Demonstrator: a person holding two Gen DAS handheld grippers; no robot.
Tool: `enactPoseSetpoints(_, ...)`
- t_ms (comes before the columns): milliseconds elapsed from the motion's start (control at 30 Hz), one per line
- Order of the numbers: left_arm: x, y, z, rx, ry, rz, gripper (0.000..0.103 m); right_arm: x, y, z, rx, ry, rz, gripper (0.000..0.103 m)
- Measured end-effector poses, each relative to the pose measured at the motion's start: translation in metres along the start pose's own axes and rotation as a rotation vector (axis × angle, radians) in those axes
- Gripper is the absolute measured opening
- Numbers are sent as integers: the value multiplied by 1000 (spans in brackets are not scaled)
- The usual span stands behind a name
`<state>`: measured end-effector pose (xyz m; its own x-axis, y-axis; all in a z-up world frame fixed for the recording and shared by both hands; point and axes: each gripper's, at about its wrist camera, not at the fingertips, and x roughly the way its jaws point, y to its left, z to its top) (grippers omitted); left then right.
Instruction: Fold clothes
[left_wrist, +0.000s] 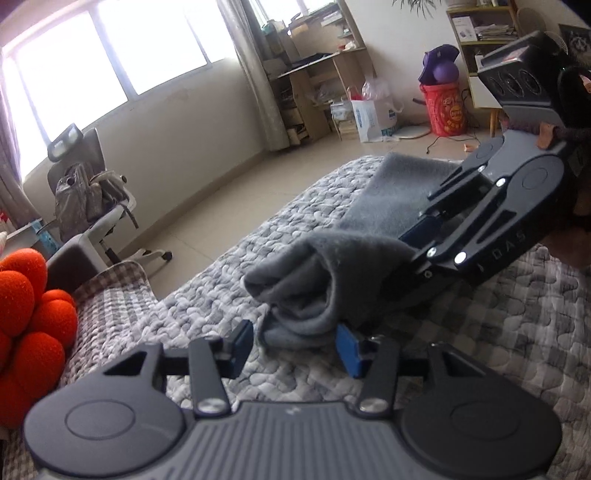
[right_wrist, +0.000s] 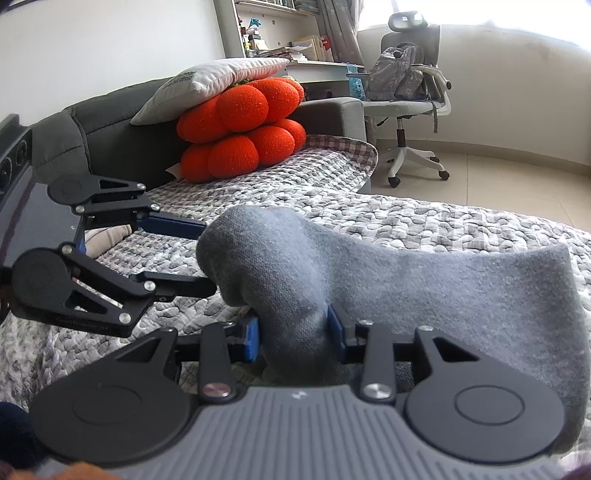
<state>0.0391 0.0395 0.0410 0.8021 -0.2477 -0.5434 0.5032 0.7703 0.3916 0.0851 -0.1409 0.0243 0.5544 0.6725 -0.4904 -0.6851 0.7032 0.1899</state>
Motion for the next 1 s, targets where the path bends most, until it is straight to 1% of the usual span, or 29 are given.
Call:
enactPoseSetpoints(100, 11, -12, -3, 65, 8, -2, 49, -1, 0, -1, -2, 0, -2, 38)
enactPoseSetpoints(200, 21, -15, -1, 77, 1, -23, 38, -2, 2, -2, -11, -1, -6, 38)
enactPoseSetpoints(267, 27, -14, 1, 82, -2, -33, 24, -2, 3, -3, -16, -4, -8, 38)
enactPoseSetpoints(300, 28, -14, 2, 89, -5, -32, 21, -2, 3, -3, -16, -5, -9, 38)
enactPoseSetpoints(333, 28, -14, 3, 97, -8, -30, 14, -2, 3, -3, -16, -6, -9, 38)
enactPoseSetpoints(367, 26, -13, 3, 101, -11, -29, 11, -2, 3, -4, -15, -6, -9, 38)
enactPoseSetpoints(500, 15, -7, 4, 110, -20, -32, 9, -2, 2, -4, -10, -8, -8, 38)
enactPoseSetpoints(600, 6, -1, 7, 72, -28, -13, 7, -2, 2, -4, -9, -10, -8, 39)
enactPoseSetpoints(633, 3, 1, 7, 58, -31, -6, 0, -2, 1, -4, -6, -9, -8, 39)
enactPoseSetpoints(733, -10, 11, 7, -10, -50, 31, 0, -2, 3, -5, -20, -4, -13, 39)
enactPoseSetpoints(800, -19, 17, 5, -91, -50, 16, 2, -1, 5, -5, -26, -4, -18, 39)
enactPoseSetpoints(833, -22, 18, 3, -137, -43, 2, 5, -1, 5, -5, -26, -4, -19, 39)
enactPoseSetpoints(900, -25, 17, 1, -239, -16, -15, 34, 0, 6, -5, -30, -4, -21, 39)
enactPoseSetpoints(933, -25, 16, 0, -299, 4, -11, 66, 0, 9, -6, -51, -3, -29, 39)
enactPoseSetpoints(967, -25, 15, -1, -366, 22, -3, 91, -1, 11, -6, -71, -3, -37, 40)
enactPoseSetpoints(1000, -25, 16, -2, -448, 31, 10, 95, 0, 17, -8, -114, -2, -52, 41)
